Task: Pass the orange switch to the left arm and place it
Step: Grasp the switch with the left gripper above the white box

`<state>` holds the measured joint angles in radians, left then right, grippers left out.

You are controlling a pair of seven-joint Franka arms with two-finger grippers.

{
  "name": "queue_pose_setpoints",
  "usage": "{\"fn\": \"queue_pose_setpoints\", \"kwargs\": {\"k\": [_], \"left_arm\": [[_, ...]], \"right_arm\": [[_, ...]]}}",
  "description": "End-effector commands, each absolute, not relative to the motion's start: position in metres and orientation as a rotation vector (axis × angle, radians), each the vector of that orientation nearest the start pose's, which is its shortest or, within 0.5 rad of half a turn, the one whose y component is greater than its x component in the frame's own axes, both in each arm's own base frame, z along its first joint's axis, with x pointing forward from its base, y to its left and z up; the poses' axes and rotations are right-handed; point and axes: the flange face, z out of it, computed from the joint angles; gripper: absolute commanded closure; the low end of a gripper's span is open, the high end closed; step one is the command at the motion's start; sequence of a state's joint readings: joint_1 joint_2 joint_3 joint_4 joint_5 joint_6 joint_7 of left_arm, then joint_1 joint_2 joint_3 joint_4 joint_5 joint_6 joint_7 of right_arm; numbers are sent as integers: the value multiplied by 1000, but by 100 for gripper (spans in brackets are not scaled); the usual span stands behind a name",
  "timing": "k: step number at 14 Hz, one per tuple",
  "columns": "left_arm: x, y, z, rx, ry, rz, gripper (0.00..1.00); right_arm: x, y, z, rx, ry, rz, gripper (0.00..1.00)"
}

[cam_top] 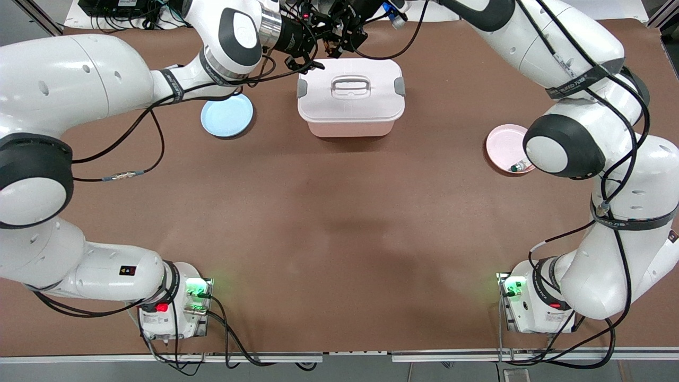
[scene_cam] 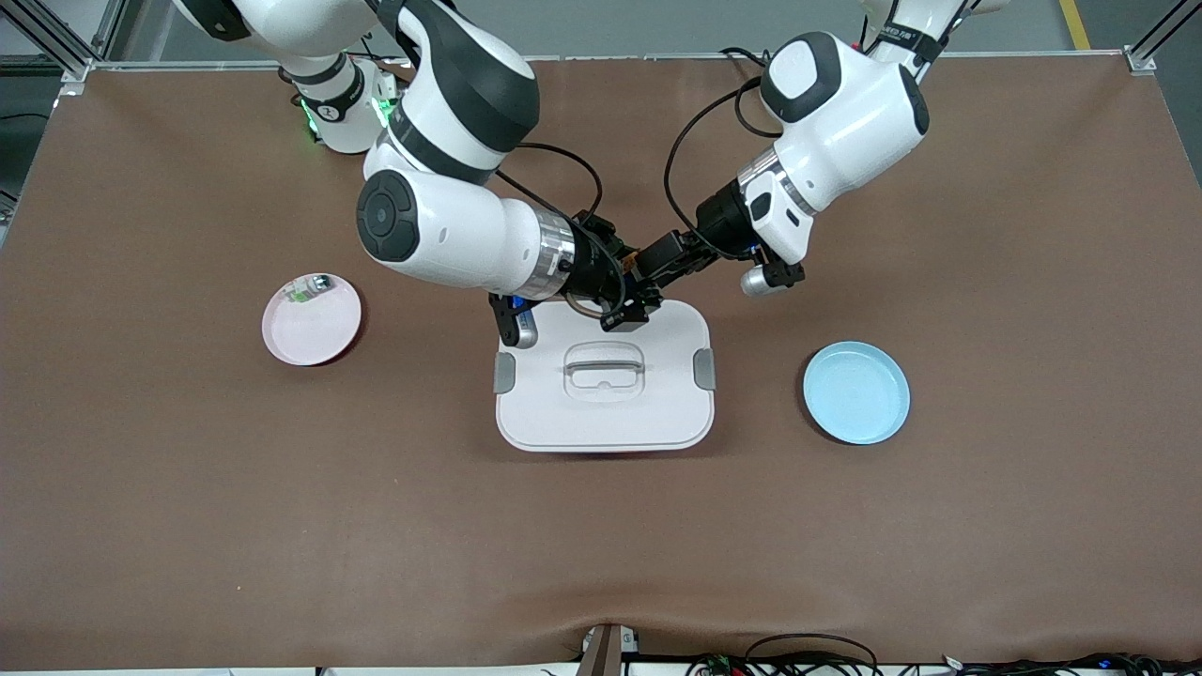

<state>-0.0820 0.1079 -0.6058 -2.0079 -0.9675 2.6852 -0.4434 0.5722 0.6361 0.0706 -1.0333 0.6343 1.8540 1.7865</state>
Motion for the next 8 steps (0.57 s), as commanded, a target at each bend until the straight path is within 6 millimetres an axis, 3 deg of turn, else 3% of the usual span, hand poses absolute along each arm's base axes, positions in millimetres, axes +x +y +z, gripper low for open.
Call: {"fn": "queue_pose_setpoints", "kwargs": {"k": [1,2,8], "left_arm": [[497,-364,470,2184,586,82,18],[497,-363,470,2183,586,84,21],[496,-363,470,2182,597,79,87]], "right_arm": [[596,471,519,-2039,1591,796,100],[596,471,520,-2036,1591,797,100],[599,473,512,-2023,1601,791,100]]}}
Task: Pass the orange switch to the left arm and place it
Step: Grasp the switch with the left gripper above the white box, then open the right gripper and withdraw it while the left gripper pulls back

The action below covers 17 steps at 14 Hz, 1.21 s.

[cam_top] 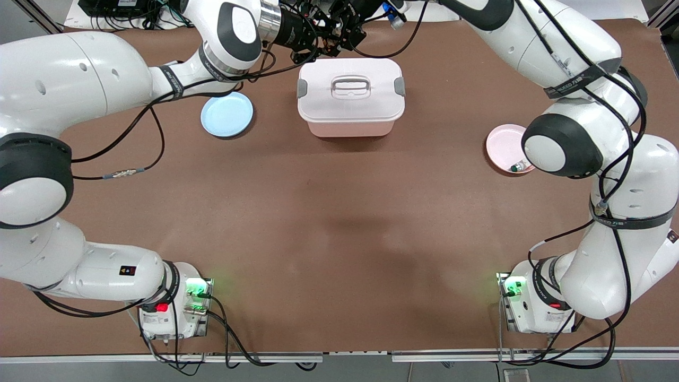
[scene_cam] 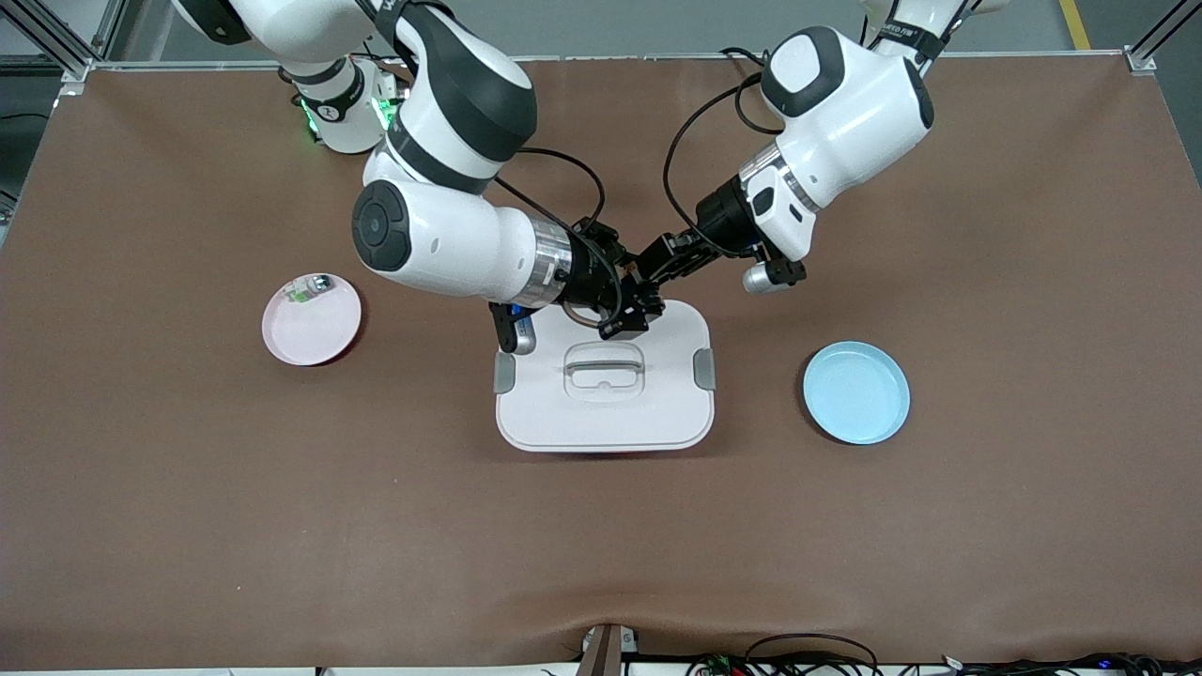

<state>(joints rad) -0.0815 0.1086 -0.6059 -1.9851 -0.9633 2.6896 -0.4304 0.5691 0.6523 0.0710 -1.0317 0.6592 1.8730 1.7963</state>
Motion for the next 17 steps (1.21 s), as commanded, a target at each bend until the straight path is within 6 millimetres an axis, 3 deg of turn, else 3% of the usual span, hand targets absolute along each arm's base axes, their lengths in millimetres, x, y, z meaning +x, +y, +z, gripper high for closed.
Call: {"fn": "queue_pose_setpoints", "kwargs": {"k": [1,2,5,8,11,14,17], "left_arm": [[496,-363,470,2182,597,79,93],[496,-363,470,2181,599,78,100],[496,-363,471,2181,598,80,100],[496,-363,471,2181,598,80,100],[498,-359,473,2180,602,87,100],[502,-355,478,2234,548,148,100],[508,-343,485,2296,527,208,100]], "right_arm": [[599,473,512,-2022,1600,790,100],[600,473,512,-2018,1600,787,100],[601,472,513,-2014,1601,782,100],[601,471,513,-2017,1603,779,0],[614,449,513,-2009,1631,790,0],[632,406,511,-2027,1666,825,0],[642,360,511,-2145,1564,859,0]]}}
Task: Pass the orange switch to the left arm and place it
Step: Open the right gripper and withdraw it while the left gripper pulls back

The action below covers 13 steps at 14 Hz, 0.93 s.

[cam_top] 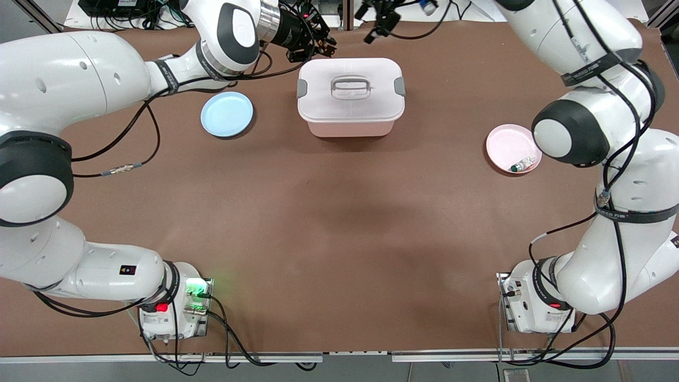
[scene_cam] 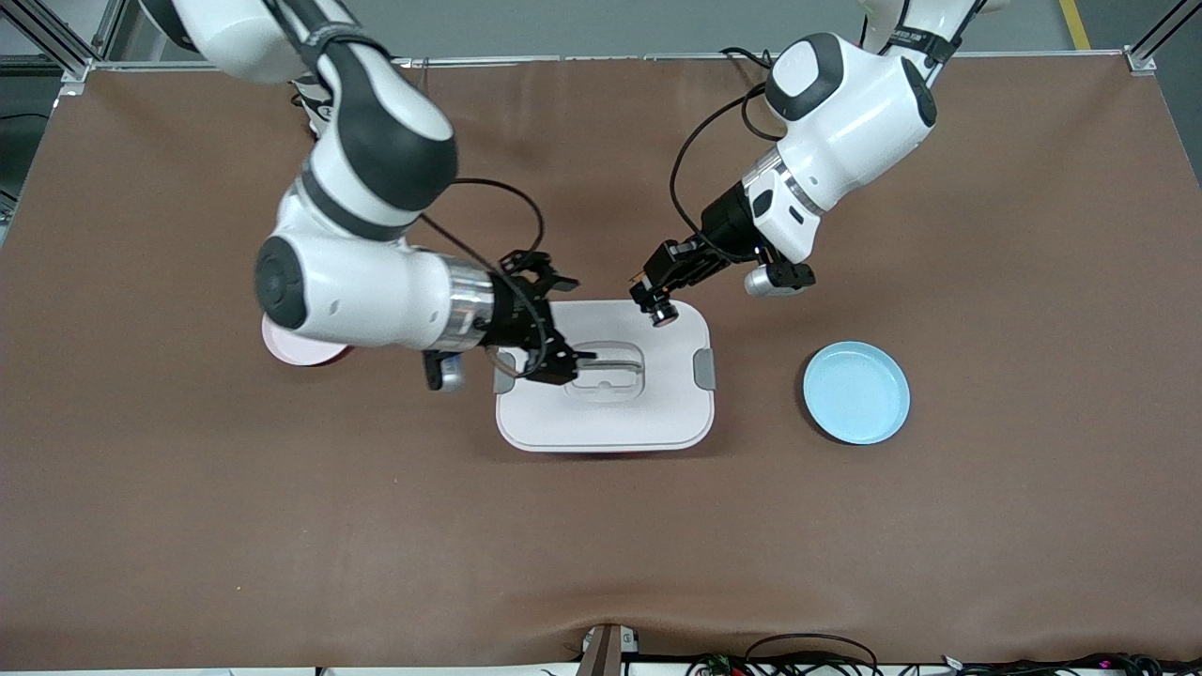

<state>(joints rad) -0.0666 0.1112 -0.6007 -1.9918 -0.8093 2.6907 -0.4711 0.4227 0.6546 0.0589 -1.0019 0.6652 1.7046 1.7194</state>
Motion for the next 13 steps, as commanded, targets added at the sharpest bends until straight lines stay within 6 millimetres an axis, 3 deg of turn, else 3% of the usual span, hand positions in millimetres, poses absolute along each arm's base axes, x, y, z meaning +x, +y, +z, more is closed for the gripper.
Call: {"fn": "queue_pose_setpoints", "kwargs": {"k": [1,7,11,13], "left_arm": [[515,-331,488,2328,517,224,100],[540,-247,521,2686,423,51,100],[537,-232,512,2859,357,44,100],[537,-217,504,2936,345,0,100]], "right_arm": [[645,344,514,-2174,1530,863,0],[660,246,517,-2381,1275,827,0],[662,194,507,-2579,1077,774,0],[655,171,507,-2745,836,746,0]]}}
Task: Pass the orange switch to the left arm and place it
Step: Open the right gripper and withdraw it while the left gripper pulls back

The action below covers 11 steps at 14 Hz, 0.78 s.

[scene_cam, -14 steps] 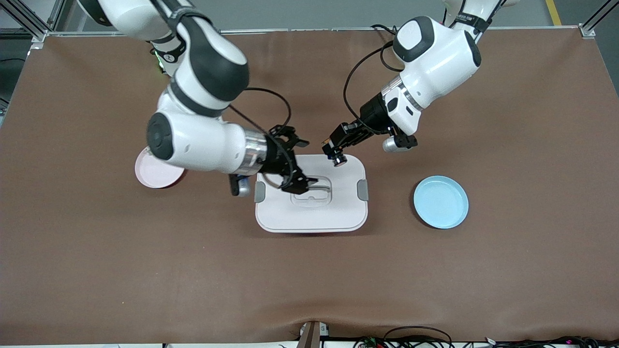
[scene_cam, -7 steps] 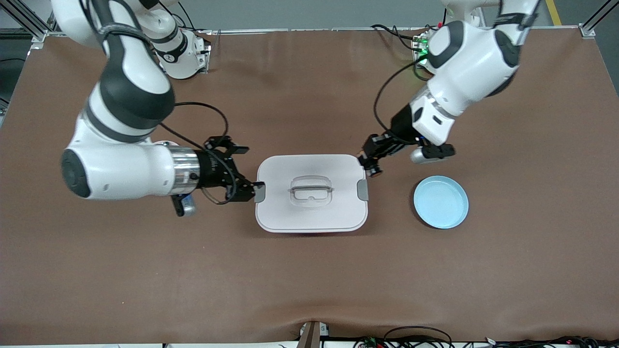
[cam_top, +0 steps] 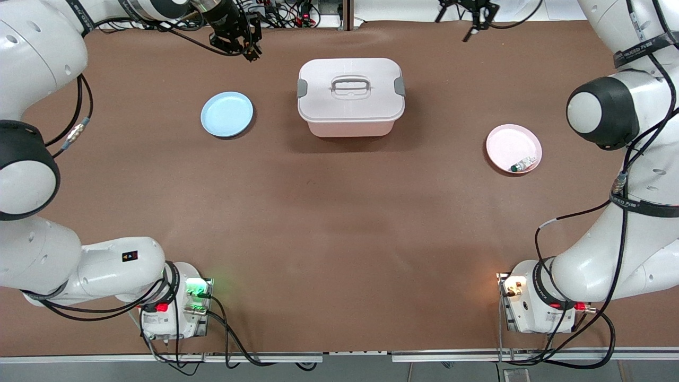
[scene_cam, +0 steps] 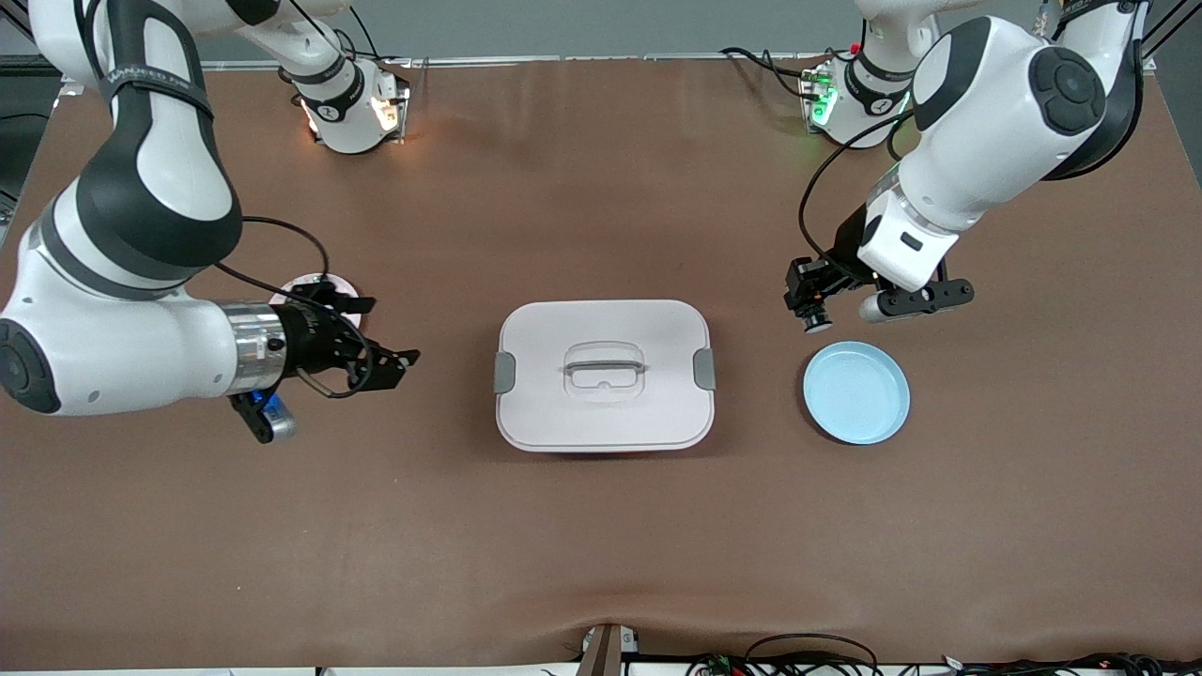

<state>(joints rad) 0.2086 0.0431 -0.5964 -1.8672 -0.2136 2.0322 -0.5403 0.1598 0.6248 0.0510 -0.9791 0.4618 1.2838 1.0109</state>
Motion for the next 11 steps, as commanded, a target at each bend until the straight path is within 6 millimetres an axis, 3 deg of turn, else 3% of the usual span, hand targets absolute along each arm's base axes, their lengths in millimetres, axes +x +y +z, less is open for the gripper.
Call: {"fn": "queue_pose_setpoints", "kwargs": {"k": [1,4,6,11], "left_arm": [[537,-206,500,-3272,-379,23,100],[538,-172,485,-3205,-262,117,100],[537,-149,472,-3174,-202,163,100],[535,-106,442,-3150,-126,240,100]], "right_arm": [[653,162,506,-2833,713,721,0],[649,136,525,-3038,344,580,0],[652,106,529,-3083,157,547,0],[655,35,539,-3093,-24,520,0]]}}
